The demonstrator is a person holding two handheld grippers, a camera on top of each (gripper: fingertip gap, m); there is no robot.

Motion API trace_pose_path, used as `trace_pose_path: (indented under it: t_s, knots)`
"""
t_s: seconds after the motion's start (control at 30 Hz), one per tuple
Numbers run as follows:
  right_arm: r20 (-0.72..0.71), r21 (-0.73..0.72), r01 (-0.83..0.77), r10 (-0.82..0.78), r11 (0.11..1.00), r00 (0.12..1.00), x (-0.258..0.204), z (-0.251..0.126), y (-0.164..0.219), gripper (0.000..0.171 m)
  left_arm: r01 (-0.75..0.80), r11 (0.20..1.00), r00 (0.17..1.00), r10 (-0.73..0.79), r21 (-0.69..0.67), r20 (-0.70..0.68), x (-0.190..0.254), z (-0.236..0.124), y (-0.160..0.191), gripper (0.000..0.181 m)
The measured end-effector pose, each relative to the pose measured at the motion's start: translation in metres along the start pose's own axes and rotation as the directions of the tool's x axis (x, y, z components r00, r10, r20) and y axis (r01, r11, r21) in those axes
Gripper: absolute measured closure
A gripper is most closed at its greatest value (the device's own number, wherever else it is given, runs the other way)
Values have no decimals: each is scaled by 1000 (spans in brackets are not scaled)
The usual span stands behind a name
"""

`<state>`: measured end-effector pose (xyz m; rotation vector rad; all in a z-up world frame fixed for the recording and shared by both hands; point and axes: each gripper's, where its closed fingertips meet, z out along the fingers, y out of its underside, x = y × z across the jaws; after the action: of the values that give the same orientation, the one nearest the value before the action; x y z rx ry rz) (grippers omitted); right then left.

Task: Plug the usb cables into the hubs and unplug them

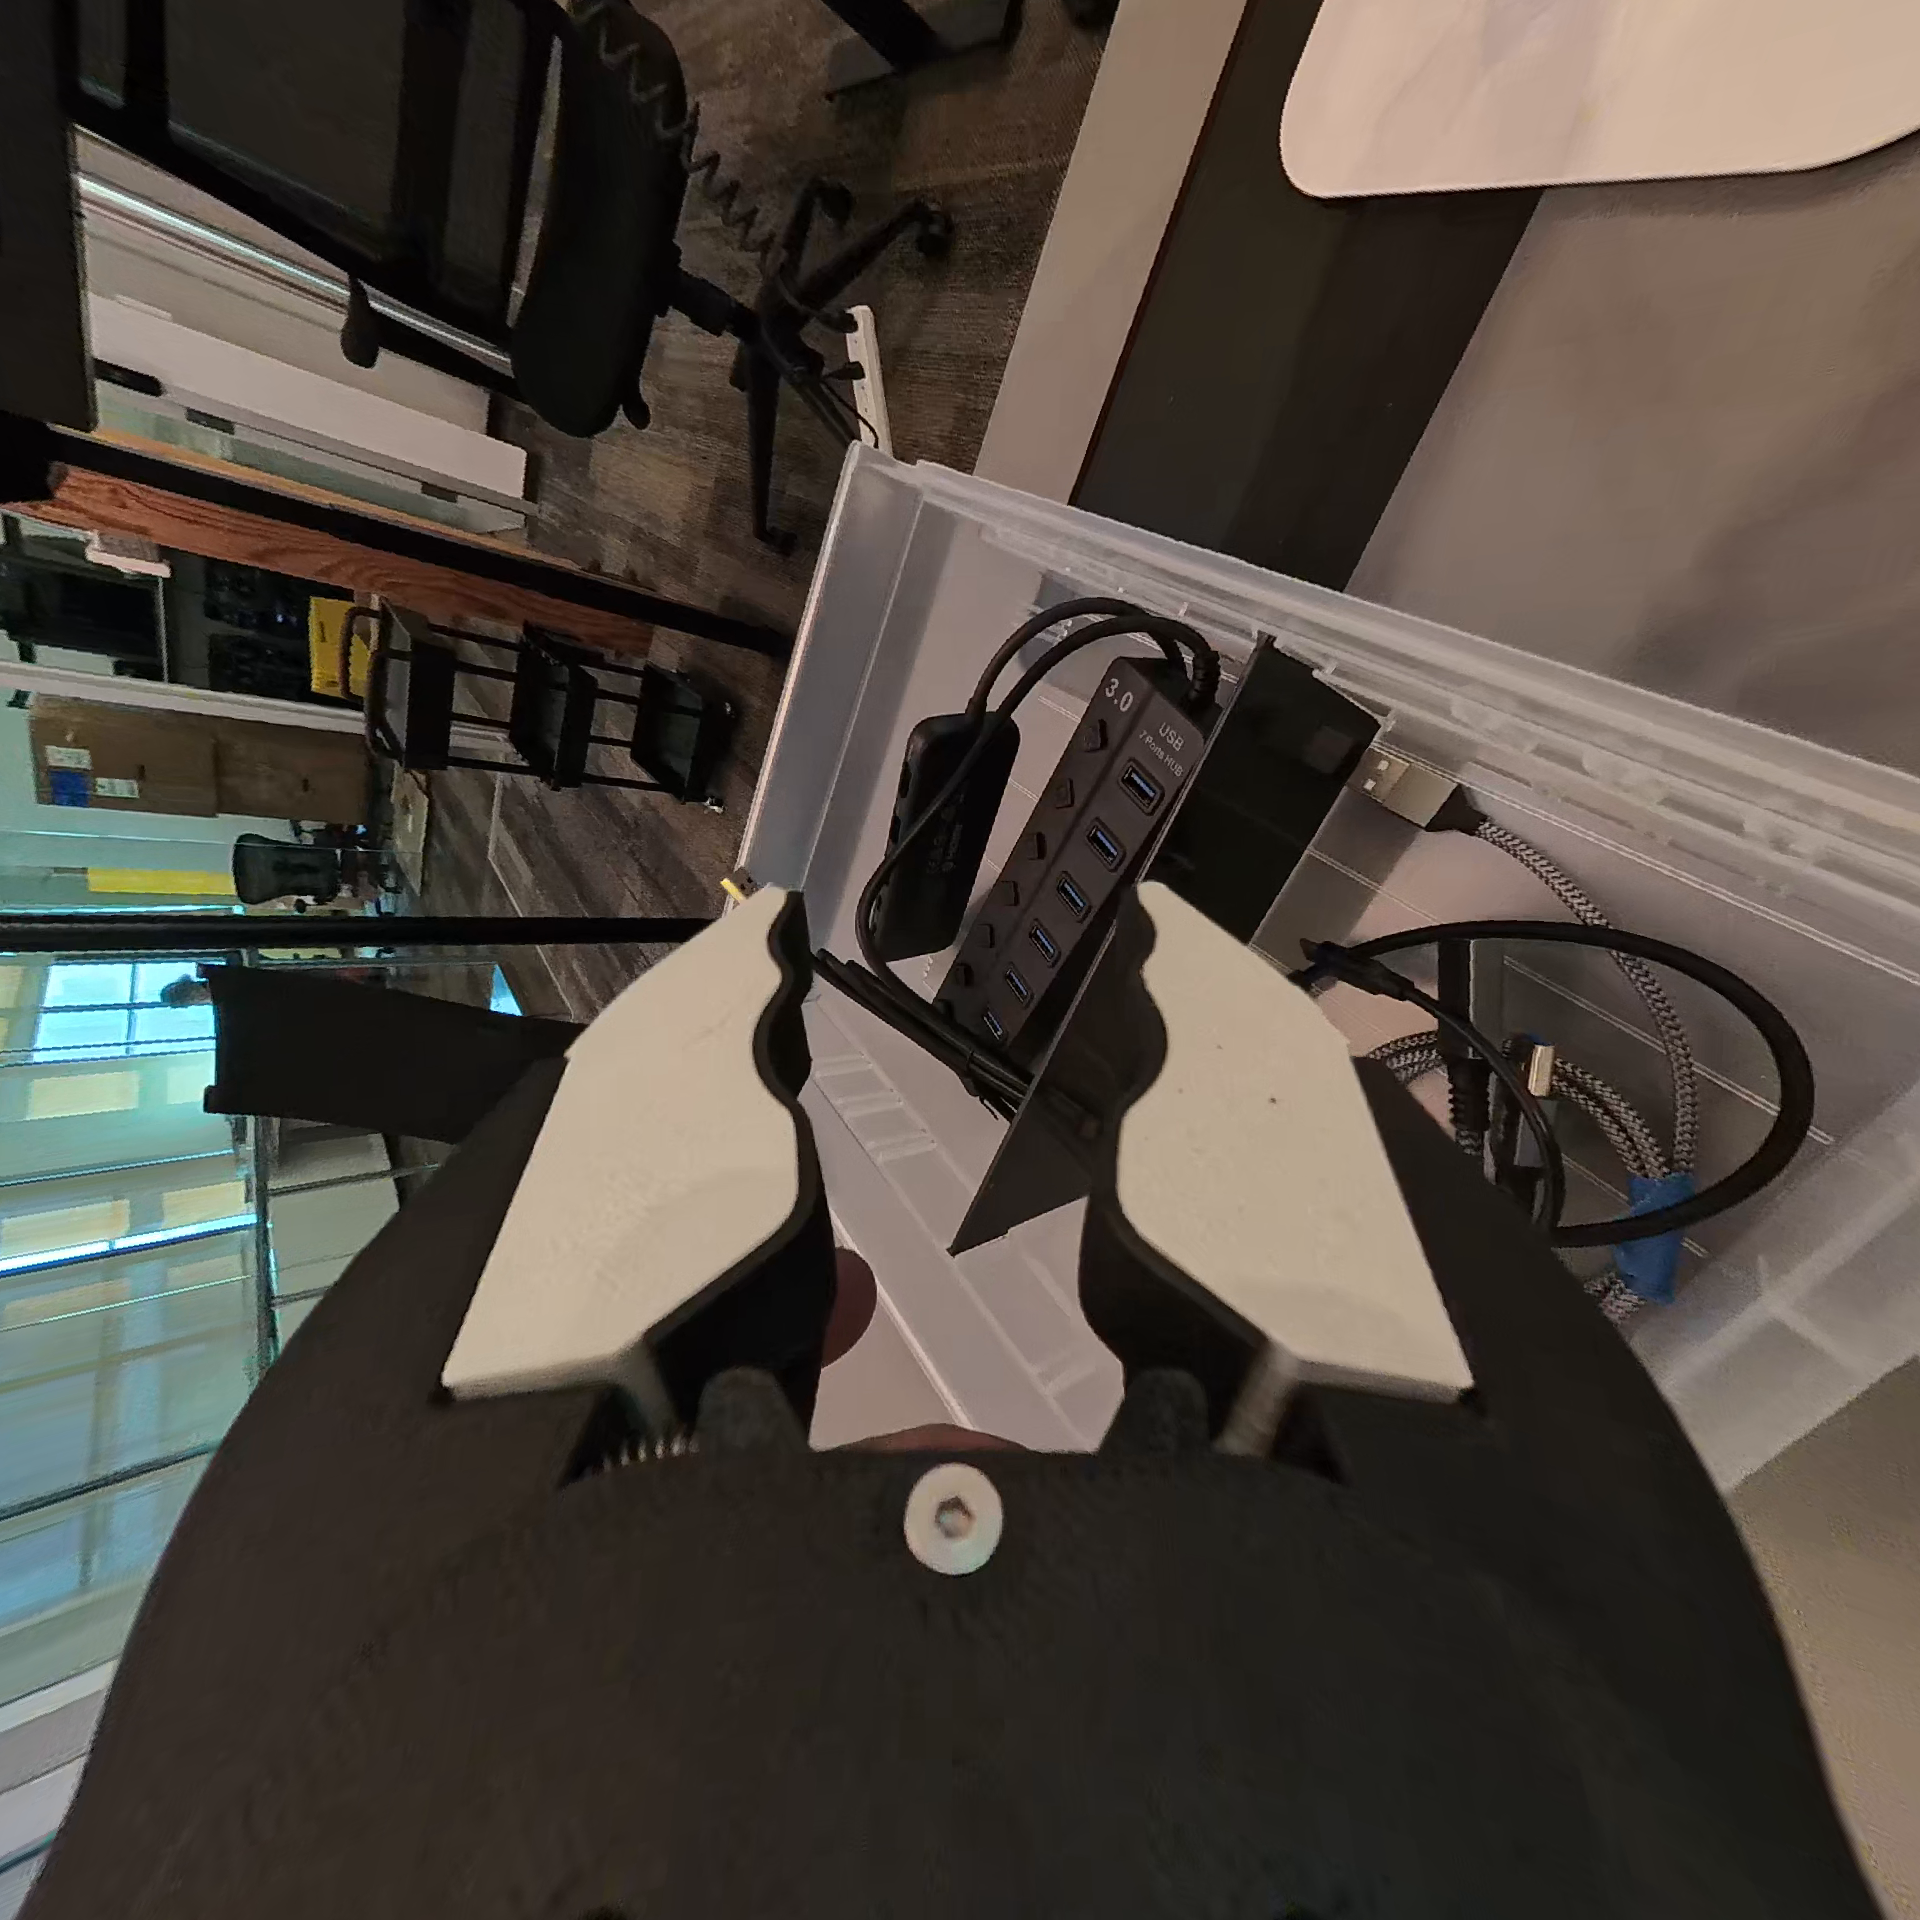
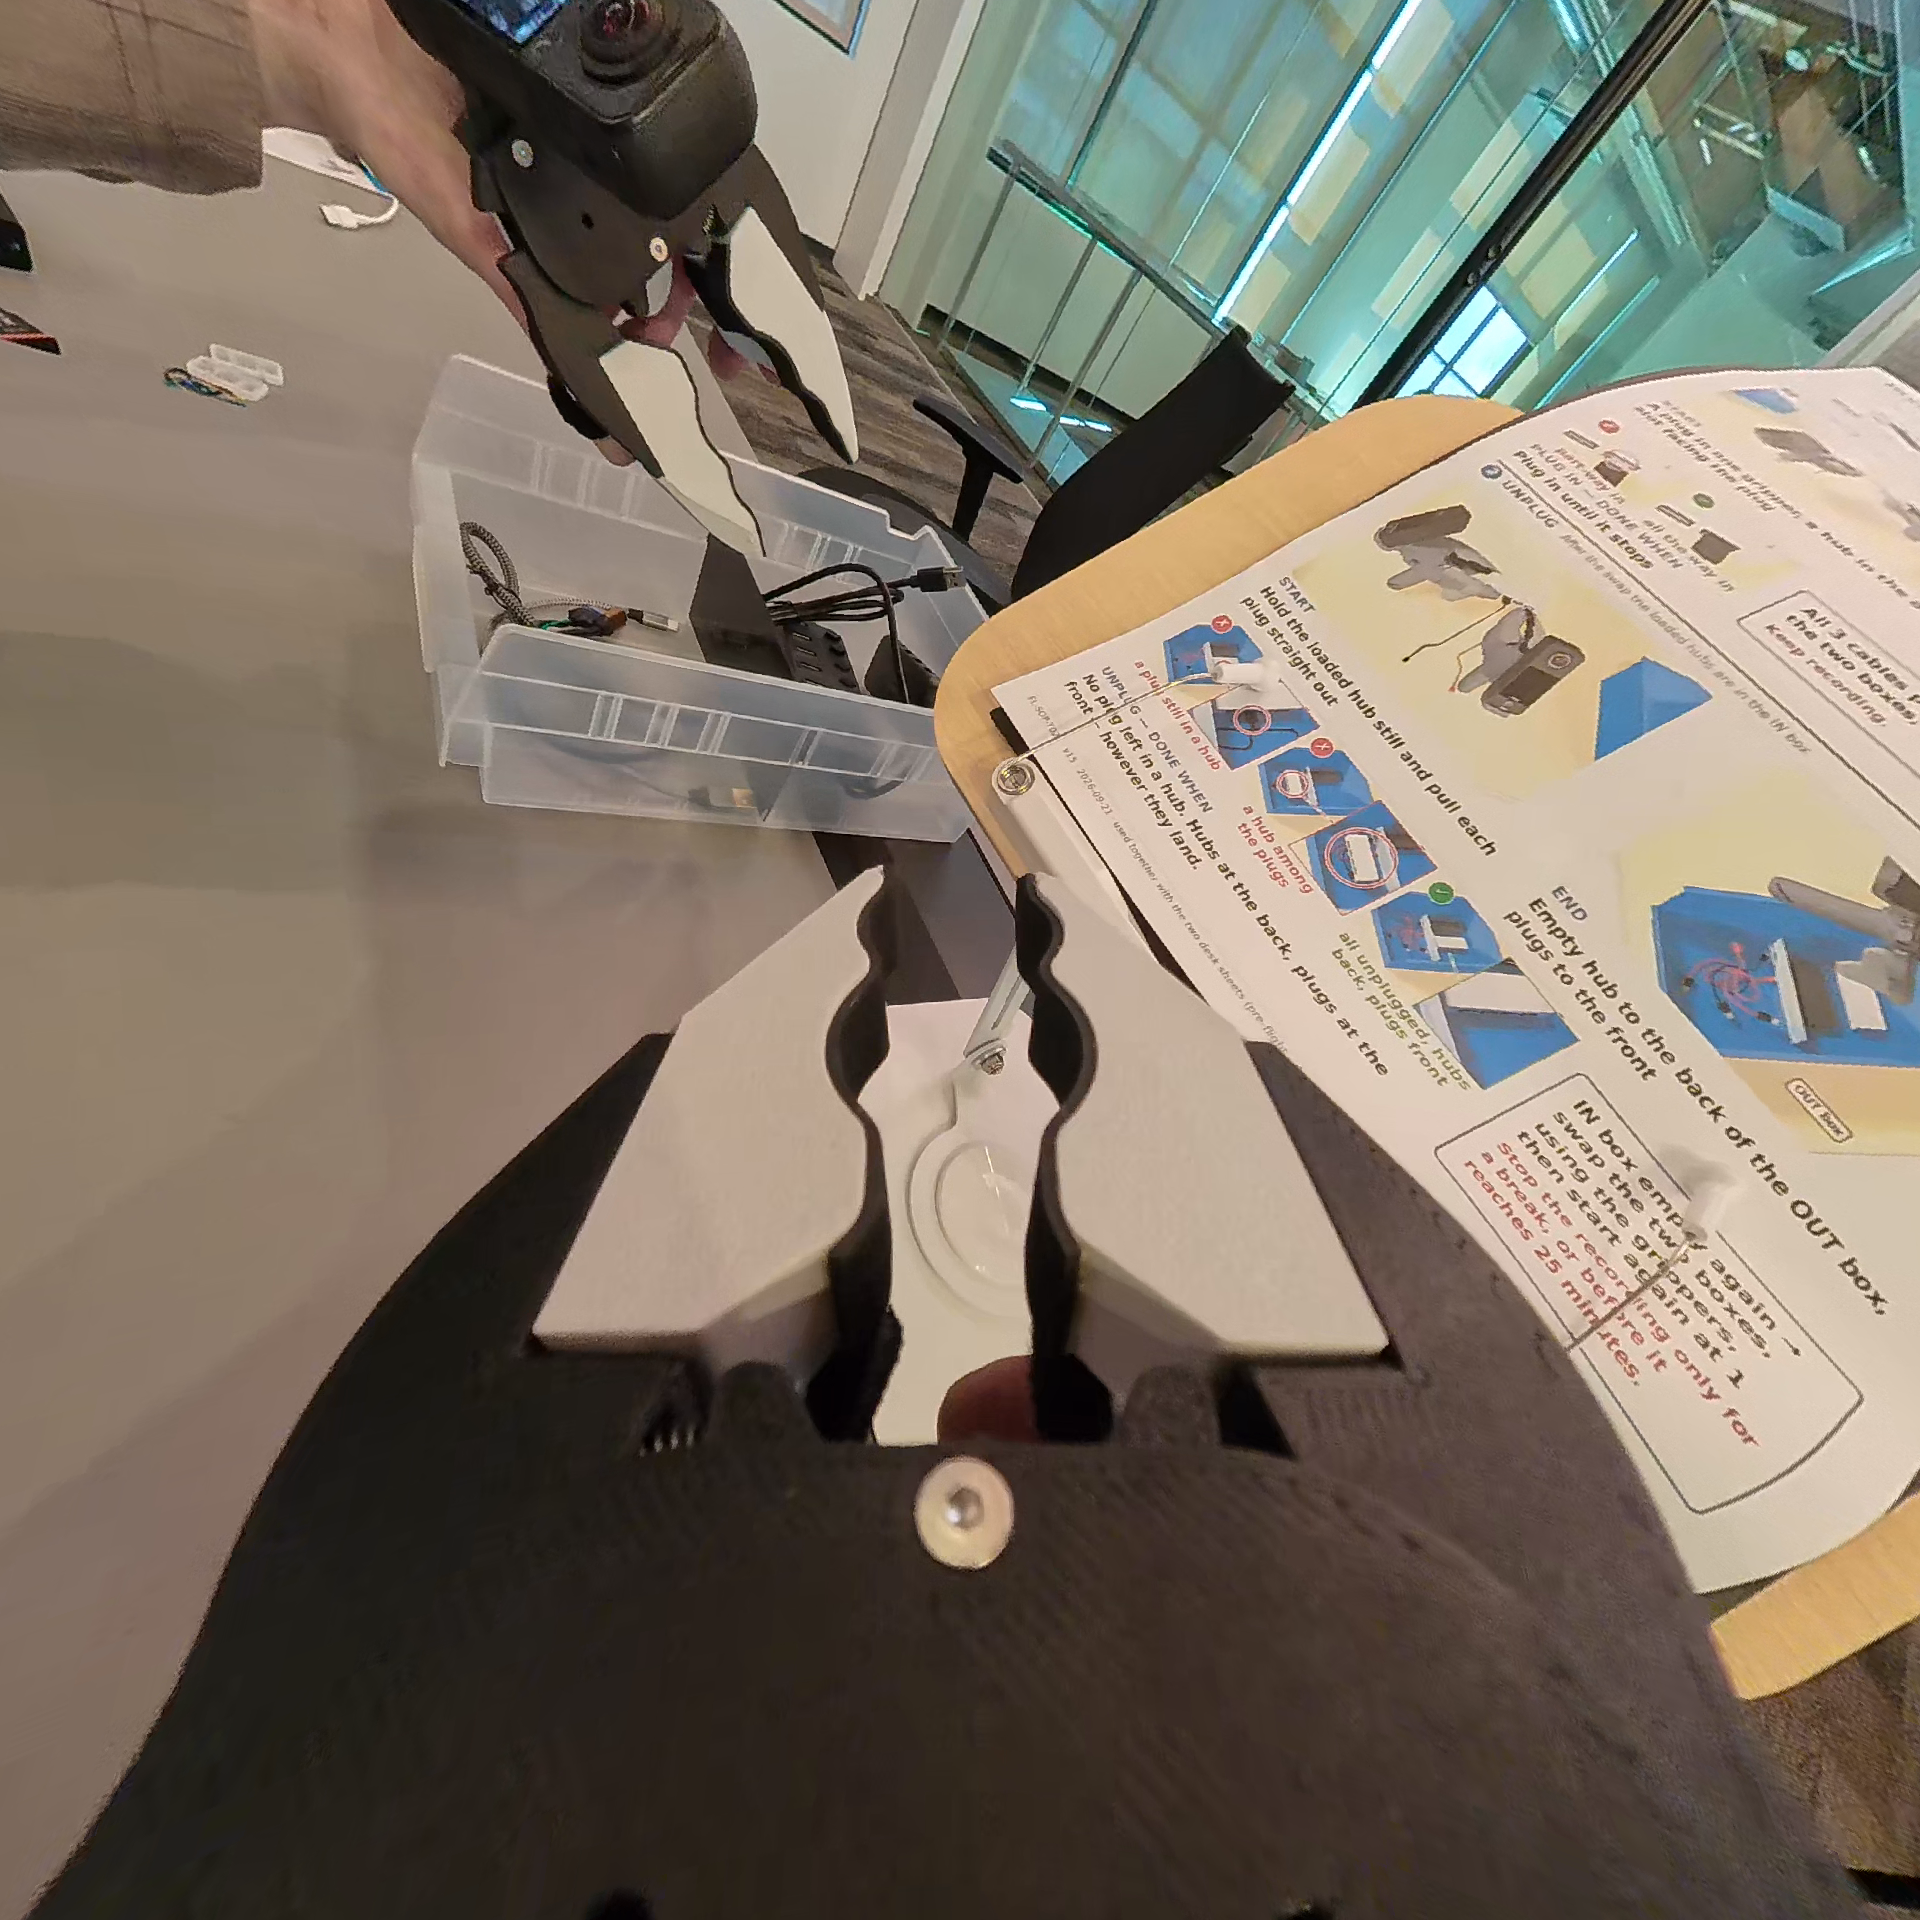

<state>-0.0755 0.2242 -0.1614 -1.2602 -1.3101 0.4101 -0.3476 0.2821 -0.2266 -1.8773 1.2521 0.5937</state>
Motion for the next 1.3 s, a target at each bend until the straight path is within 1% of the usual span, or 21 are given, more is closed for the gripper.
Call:
trace_pose_path:
  t_s: [0.07,0.17,0.27,0.33,0.4,0.47,0.67,0.8,0.97,1.07,1.23,1.3]
  knots:
    - [1,-2,1,-1,1000,1000,0,0,0,151,-3,1000,1000,3,2,-4,0,1,0,126]
    - [1,-10,7,-7,1000,1000,-1,1,2,152,-12,1000,1000,12,0,-8,0,2,2,133]
    - [1,-16,14,-14,1000,1000,-1,1,3,152,-18,1000,1000,19,6,-15,1,2,3,134]
    - [2,-20,15,-15,1000,1000,-1,2,5,152,-24,1000,999,24,5,-22,2,3,4,131]
    - [2,-24,16,-16,1000,1000,-1,2,6,151,-29,1000,999,29,0,-43,4,4,5,124]
    - [-2,-25,15,-15,1000,1000,1,1,7,151,-37,999,998,36,-5,-57,4,3,8,123]
    - [-4,-31,9,-9,999,1000,3,1,10,152,-29,998,990,20,-62,-137,2,-1,31,114]
    - [3,-36,7,-6,999,1000,1,3,13,152,-51,993,987,34,-106,-154,0,3,45,116]
    - [7,-44,7,-7,999,1000,0,5,15,151,-18,995,992,7,-94,-124,-10,18,43,126]
    - [8,-50,4,-4,999,1000,0,5,18,151,-12,998,995,5,-68,-102,-14,31,35,127]
    - [14,-64,2,-1,998,1000,-1,9,23,151,-97,992,994,93,-82,-61,-19,65,23,128]
    - [17,-69,2,0,998,1000,-2,10,25,151,-119,989,993,116,-84,-36,-25,78,15,135]
